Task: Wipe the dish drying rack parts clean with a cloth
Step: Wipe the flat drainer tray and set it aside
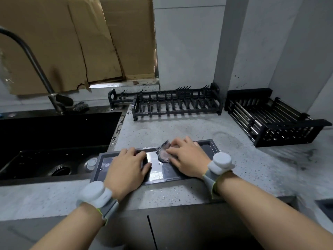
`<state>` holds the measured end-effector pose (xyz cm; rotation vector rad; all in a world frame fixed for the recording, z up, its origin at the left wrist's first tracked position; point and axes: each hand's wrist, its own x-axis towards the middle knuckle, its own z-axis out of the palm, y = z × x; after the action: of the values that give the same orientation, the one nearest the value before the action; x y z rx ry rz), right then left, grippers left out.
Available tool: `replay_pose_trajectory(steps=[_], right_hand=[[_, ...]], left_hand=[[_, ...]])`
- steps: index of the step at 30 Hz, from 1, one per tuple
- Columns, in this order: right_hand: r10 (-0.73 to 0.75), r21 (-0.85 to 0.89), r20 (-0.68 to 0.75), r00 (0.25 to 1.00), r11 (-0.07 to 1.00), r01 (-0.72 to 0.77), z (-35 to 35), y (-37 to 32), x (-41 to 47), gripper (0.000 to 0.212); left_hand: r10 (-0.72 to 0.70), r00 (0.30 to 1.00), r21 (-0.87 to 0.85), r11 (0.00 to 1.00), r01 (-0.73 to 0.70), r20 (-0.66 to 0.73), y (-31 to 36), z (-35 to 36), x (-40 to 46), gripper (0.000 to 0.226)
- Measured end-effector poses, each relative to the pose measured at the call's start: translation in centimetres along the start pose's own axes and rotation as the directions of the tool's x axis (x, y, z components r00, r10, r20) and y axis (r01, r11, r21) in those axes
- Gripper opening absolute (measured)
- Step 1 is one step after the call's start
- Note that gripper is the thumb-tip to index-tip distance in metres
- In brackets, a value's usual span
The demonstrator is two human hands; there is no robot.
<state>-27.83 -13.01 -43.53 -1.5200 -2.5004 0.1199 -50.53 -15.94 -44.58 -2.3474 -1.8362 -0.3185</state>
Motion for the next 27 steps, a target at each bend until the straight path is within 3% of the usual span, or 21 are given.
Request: replay_pose_trajectory(steps=[8,10,18,22,24,27], right_hand=[[0.107,-0.059,0.115,0.988,0.993,-0.101,-2.3,6.2,-2.0,0.036],[0.116,-0.101,0.115,0.986,0.989,-0.105,-2.4,6.0,-2.0,0.03],[0.233,-0.563,0.248,0.94,0.824,-0.056,-5.7,4.7,-2.7,0.009],[0.266,-0.521,0.287,0.92,0.849,-0.083,-5.8,5.1,-1.2,0.019],[0.307,-0.493,0.293,0.906,0.86,-0.133,-6.4,4.7,-0.4,0.013],[0.352,-0.258,0.344,0.871,0.927,-0.273,-9.0,4.8,0.3,0.017]], left_hand=[[0.029,0.997,0.006,1.0,-0.029,-0.073,-0.5,0.6,-0.3,0.035],[0.036,0.995,0.003,0.999,-0.036,-0.091,-0.4,0.6,-0.4,0.033],[0.044,0.993,0.014,0.999,-0.043,-0.113,-0.2,0.5,-0.4,0.03],[0.053,0.992,0.025,0.998,-0.05,-0.115,-0.3,0.6,-0.4,0.029],[0.056,0.992,0.024,0.998,-0.053,-0.117,-0.3,0.6,-0.4,0.029],[0.052,0.992,0.015,0.999,-0.05,-0.112,-0.3,0.7,-0.3,0.029]])
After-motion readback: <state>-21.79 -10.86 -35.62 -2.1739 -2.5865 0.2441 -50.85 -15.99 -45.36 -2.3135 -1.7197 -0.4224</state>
